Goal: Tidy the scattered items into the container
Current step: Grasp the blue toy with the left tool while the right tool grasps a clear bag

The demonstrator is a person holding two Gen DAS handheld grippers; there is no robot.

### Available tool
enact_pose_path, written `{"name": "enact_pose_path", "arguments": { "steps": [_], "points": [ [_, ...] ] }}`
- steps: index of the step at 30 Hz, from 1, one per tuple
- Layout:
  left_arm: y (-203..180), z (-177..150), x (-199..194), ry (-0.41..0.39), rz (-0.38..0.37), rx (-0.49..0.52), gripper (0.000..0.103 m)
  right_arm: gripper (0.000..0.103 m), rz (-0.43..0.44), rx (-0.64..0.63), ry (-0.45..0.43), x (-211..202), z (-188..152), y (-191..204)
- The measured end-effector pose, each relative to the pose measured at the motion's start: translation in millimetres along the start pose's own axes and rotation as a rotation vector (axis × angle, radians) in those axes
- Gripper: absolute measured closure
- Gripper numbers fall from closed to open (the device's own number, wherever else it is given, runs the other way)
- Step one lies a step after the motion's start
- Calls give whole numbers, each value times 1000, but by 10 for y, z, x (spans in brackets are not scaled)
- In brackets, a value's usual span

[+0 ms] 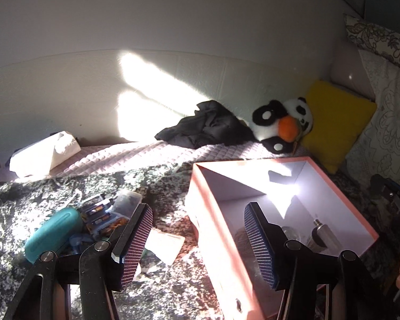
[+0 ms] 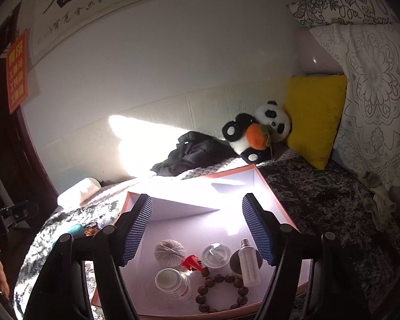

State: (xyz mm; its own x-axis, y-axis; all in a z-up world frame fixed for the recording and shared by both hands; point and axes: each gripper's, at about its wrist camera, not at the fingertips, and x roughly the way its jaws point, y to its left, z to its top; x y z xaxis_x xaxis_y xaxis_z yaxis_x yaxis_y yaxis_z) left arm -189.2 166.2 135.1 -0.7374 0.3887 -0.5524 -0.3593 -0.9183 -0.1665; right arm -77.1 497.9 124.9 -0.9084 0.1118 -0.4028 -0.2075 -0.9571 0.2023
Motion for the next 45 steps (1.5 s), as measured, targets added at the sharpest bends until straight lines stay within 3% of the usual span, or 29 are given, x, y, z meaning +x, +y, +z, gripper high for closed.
{"name": "enact_pose_path", "arguments": {
  "steps": [6,13,19,21,22,23,32,39,45],
  "points": [
    [865,-398,-128,47,98,-118,33,29,107,-68,4,-27,-84,641],
    [1597,-869,-29,125,170,-218,28,29,195,-233,86,239,-436,1552],
    [1830,-1129,245,188,167,-211,27,30,287,-284,212,682,-832,2131],
    [1848,-1197,367,210,155,-203,26,34,315,-270,274,891,-973,2242],
    [1855,-1222,429,220,147,-206,26,43,329,-263,306,996,-1044,2295],
    [1852,-1236,494,227,136,-205,26,50,331,-243,337,1114,-1098,2314],
    [1652,-1140,1095,241,49,-128,26,50,362,-4,548,1980,-1416,2202],
    [1653,-1108,1484,260,12,-143,26,48,424,229,640,2424,-1506,2003],
    [1776,-1128,1694,262,15,-190,26,48,410,281,669,2655,-1548,2074]
  ]
}}
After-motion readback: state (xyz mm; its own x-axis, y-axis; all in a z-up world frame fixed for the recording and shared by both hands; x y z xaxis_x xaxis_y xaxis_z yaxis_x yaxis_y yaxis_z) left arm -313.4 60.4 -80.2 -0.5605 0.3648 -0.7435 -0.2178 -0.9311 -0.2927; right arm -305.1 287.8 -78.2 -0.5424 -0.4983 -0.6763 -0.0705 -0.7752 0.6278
